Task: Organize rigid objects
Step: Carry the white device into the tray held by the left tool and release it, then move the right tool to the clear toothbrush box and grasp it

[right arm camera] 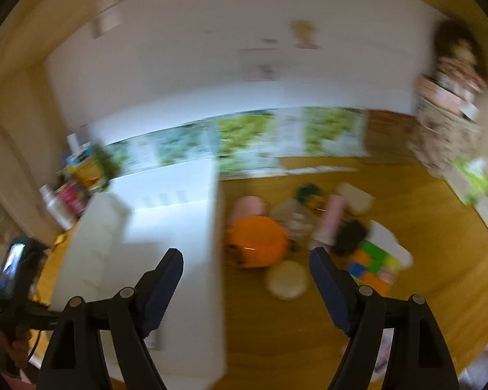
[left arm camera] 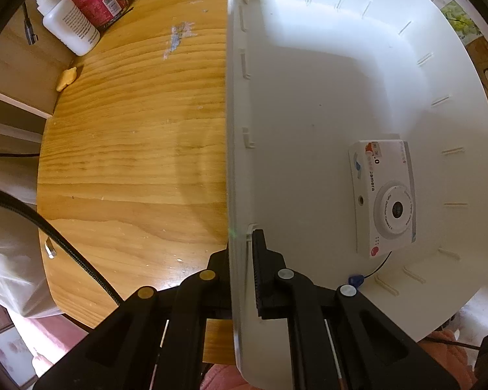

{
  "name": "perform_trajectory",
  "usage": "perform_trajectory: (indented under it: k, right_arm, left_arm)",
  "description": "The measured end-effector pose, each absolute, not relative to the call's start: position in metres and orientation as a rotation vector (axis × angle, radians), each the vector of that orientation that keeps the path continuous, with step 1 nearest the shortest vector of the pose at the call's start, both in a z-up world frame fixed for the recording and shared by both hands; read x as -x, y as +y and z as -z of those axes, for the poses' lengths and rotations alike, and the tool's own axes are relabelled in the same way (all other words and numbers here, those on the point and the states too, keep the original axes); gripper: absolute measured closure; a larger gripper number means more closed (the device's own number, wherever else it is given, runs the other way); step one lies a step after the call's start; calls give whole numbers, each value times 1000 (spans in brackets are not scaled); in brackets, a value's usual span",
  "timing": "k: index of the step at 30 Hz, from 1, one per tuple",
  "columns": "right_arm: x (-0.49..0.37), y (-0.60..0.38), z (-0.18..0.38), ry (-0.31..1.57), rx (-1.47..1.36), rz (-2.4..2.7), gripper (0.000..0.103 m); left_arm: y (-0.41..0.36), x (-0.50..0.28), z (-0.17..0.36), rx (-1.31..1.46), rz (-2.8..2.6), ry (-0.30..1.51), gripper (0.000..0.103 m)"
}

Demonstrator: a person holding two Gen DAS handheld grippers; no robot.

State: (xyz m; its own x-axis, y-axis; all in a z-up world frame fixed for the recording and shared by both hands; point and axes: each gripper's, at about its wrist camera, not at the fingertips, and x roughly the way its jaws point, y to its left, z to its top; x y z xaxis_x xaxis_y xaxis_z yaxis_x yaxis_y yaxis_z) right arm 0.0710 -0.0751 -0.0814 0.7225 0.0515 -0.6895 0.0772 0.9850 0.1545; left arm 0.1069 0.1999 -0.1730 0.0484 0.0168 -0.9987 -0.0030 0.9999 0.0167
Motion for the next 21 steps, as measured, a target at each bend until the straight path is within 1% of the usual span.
perform_trajectory:
  k: [10, 21]
  right_arm:
    - [-51, -152, 103, 834, -393, 280, 22]
    - [-42, -198, 136, 975, -605, 431, 21]
  left_arm:
    - [186, -102, 159, -33, -29, 1481, 95]
    - [184, -102, 155, -5, -56, 1486, 95]
